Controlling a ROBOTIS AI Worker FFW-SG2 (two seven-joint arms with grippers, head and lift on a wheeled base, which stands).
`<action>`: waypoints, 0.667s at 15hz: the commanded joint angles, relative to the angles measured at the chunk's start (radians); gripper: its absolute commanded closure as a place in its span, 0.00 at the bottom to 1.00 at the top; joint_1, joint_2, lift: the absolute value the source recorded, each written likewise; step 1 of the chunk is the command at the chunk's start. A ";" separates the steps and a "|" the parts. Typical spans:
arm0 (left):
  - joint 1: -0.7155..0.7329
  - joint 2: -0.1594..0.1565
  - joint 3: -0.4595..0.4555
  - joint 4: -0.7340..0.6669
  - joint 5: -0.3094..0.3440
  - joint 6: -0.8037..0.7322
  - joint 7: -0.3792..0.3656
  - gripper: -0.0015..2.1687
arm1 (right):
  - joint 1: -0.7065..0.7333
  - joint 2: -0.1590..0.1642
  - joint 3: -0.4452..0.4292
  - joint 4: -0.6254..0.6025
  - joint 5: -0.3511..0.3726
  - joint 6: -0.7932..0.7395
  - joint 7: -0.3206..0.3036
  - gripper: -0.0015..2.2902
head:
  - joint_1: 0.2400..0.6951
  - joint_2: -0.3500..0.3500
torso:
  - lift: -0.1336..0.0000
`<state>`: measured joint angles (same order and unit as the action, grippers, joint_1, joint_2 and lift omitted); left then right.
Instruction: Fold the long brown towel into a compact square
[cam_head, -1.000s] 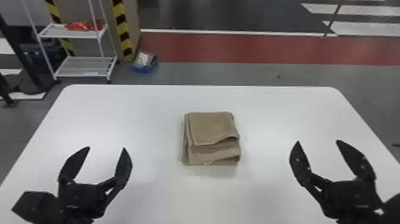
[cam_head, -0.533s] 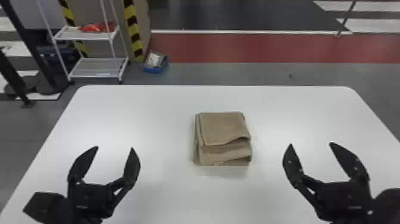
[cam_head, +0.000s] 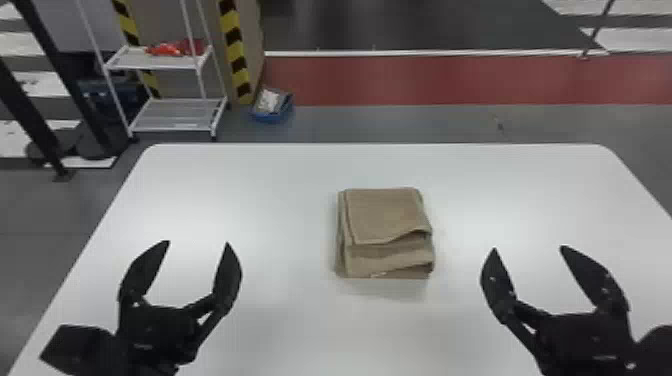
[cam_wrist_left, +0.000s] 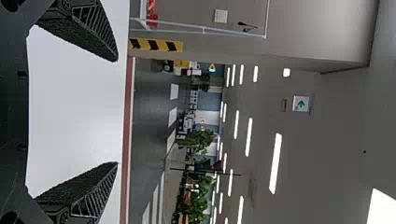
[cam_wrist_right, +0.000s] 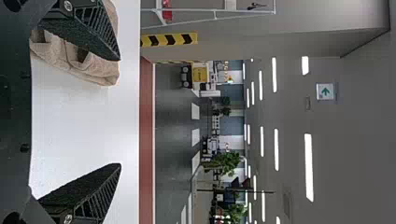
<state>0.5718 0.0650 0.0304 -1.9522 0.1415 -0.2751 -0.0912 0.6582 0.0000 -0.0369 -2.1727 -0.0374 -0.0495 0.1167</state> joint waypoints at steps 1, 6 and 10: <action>0.002 -0.002 0.003 -0.007 0.000 0.001 0.004 0.04 | 0.006 0.001 0.000 -0.001 0.007 0.000 -0.003 0.03 | 1.00 0.54 | 0.08; 0.006 -0.017 0.020 -0.013 -0.005 -0.002 0.013 0.04 | 0.015 0.001 0.012 -0.003 0.022 0.003 -0.022 0.04 | 1.00 0.54 | 0.08; 0.026 -0.024 0.037 -0.039 -0.014 -0.011 0.019 0.04 | 0.014 0.001 0.014 -0.013 0.024 0.024 -0.031 0.04 | 1.00 0.57 | 0.08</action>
<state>0.5938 0.0420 0.0623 -1.9857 0.1283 -0.2829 -0.0720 0.6732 0.0000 -0.0235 -2.1836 -0.0151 -0.0299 0.0858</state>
